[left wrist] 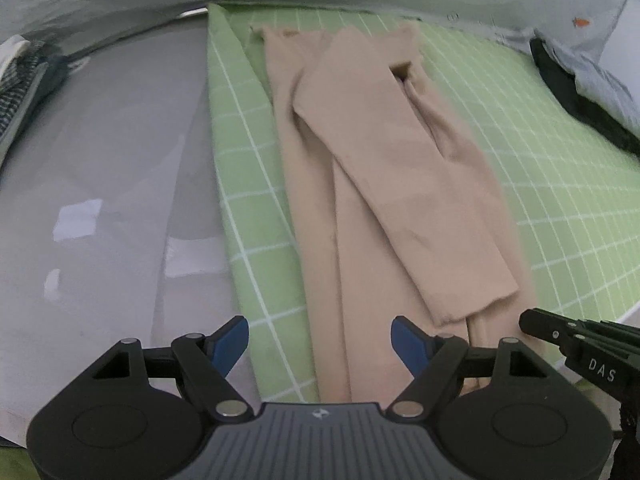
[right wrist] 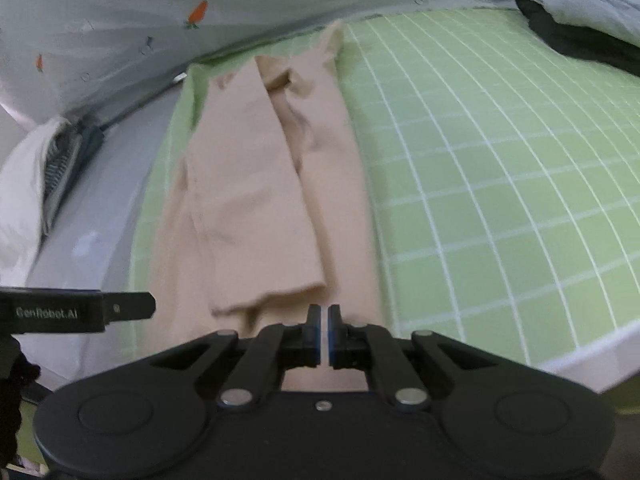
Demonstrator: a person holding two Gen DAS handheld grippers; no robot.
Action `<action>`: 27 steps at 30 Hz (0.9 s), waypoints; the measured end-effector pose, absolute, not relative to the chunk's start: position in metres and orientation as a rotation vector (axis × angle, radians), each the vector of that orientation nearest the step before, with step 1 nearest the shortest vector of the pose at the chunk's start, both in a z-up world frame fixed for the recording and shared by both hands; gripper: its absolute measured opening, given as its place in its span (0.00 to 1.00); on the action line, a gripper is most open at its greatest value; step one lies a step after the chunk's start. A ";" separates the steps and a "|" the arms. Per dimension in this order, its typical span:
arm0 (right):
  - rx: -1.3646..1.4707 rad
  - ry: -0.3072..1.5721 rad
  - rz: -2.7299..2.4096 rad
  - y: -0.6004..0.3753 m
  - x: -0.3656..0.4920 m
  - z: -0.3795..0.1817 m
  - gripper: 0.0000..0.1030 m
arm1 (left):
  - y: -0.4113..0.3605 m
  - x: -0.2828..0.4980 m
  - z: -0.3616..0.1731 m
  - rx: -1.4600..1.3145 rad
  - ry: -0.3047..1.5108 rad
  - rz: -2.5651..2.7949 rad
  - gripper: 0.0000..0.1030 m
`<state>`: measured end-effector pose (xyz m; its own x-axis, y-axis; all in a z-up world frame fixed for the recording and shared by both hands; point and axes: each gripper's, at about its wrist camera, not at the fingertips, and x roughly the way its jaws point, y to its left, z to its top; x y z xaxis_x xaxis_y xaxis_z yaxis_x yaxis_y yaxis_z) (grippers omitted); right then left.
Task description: Fold clothes
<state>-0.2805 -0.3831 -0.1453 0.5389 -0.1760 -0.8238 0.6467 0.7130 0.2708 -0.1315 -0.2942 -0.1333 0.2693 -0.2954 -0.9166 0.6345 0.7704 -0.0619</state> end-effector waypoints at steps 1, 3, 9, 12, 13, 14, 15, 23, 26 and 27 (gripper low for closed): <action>0.609 0.878 -0.530 -0.383 -0.282 -0.147 0.03 | -0.295 -0.133 -0.136 0.355 1.141 -0.648 0.77; 0.598 0.885 -0.540 -0.382 -0.285 -0.149 0.03 | -0.297 -0.137 -0.140 0.367 1.148 -0.656 0.77; 0.565 0.861 -0.549 -0.384 -0.285 -0.146 0.14 | -0.298 -0.141 -0.143 0.385 1.146 -0.659 0.77; 0.587 0.827 -0.515 -0.390 -0.276 -0.146 0.24 | -0.297 -0.142 -0.143 0.388 1.145 -0.650 0.77; 0.598 0.815 -0.501 -0.393 -0.273 -0.146 0.30 | -0.296 -0.142 -0.142 0.389 1.145 -0.645 0.77; 0.608 0.804 -0.487 -0.395 -0.269 -0.146 0.40 | -0.295 -0.143 -0.142 0.389 1.145 -0.641 0.77; 0.619 0.793 -0.473 -0.398 -0.265 -0.147 0.46 | -0.294 -0.143 -0.142 0.389 1.145 -0.636 0.77; 0.612 0.828 -0.379 -0.404 -0.243 -0.161 0.07 | -0.289 -0.139 -0.144 0.372 1.156 -0.608 0.77; 0.609 0.825 -0.356 -0.403 -0.248 -0.158 0.04 | -0.292 -0.136 -0.144 0.367 1.152 -0.619 0.74; 0.607 0.821 -0.354 -0.402 -0.253 -0.154 0.04 | -0.293 -0.136 -0.144 0.368 1.147 -0.626 0.72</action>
